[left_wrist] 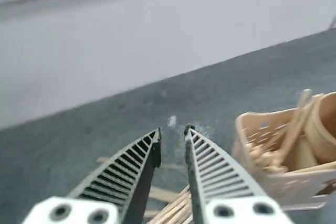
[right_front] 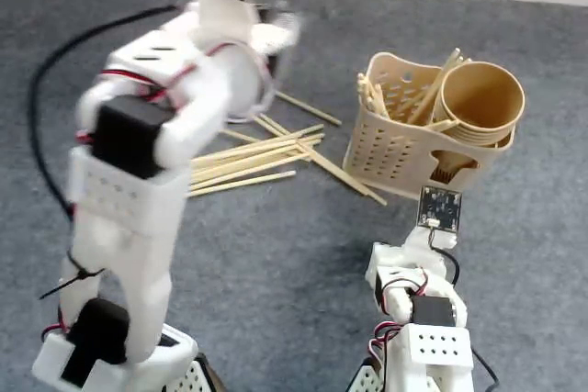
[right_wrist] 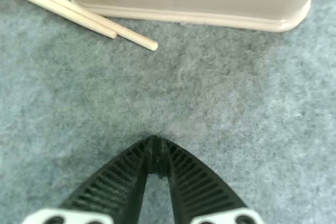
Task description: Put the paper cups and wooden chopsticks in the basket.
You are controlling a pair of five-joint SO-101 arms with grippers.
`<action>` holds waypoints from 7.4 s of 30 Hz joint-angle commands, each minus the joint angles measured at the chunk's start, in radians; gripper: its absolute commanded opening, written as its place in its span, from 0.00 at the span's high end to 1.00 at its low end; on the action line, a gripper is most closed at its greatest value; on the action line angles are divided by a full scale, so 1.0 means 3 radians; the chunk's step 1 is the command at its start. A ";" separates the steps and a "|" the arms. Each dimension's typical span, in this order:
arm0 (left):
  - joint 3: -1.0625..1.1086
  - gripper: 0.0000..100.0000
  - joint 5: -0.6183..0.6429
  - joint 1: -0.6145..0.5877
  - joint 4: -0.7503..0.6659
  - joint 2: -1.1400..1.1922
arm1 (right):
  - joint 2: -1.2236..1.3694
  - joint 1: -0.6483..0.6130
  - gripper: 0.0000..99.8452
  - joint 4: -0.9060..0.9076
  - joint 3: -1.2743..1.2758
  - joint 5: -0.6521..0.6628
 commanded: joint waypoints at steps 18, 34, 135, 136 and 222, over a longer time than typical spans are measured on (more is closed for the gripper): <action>0.0657 0.87 -0.1166 -0.1317 0.0982 -0.0008 | -0.0038 -0.0018 0.99 -0.0064 0.0315 -0.0026; 0.2253 0.86 -0.1509 -0.1685 -0.0118 -0.0003 | -0.0038 -0.0018 0.99 -0.0064 0.0315 -0.0026; -0.1634 0.99 -0.1857 -0.2642 0.1381 0.2846 | -0.0038 -0.0018 0.99 -0.0064 0.0315 -0.0026; -0.1629 0.99 -0.1857 -0.2642 0.1381 0.2764 | -0.0038 -0.0018 0.99 -0.0064 0.0315 -0.0026; -0.0928 0.85 -0.0031 0.1020 -0.1560 0.1419 | -0.0038 -0.0018 0.99 -0.0064 0.0315 -0.0026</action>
